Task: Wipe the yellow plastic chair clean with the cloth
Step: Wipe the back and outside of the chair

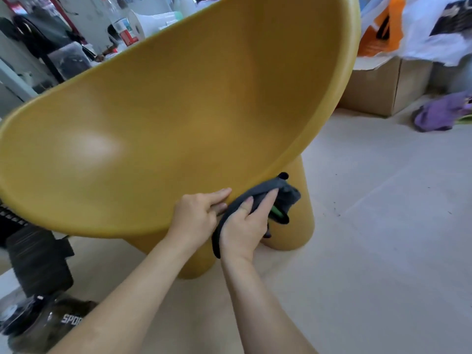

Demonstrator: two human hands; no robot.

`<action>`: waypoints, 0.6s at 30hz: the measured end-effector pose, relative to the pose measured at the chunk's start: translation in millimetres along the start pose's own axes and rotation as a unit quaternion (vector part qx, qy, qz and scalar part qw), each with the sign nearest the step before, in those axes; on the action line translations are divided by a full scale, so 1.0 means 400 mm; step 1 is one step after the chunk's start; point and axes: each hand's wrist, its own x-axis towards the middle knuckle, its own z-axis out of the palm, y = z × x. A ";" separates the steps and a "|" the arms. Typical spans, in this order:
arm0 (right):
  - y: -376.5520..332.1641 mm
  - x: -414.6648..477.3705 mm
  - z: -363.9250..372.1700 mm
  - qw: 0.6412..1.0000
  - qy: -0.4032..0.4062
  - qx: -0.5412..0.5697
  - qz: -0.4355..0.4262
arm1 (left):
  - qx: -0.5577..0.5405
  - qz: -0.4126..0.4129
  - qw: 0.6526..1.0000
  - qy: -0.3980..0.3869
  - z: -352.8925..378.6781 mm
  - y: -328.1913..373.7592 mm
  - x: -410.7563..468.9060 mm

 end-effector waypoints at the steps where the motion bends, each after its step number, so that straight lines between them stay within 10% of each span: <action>1: 0.028 -0.040 0.010 0.998 -0.051 -0.013 0.030 | -0.001 0.000 1.000 0.004 0.003 0.009 0.009; 5: 0.104 -0.145 0.021 0.978 -0.185 0.061 0.075 | 0.007 0.023 1.000 -0.016 0.011 0.057 0.038; 12: 0.007 0.106 -0.049 0.998 -0.003 0.063 0.009 | 0.109 -0.010 0.990 -0.087 -0.119 -0.158 -0.062; 18: 0.121 -0.159 0.062 0.956 -0.255 0.004 0.148 | 0.092 0.010 0.996 -0.001 -0.061 -0.165 -0.075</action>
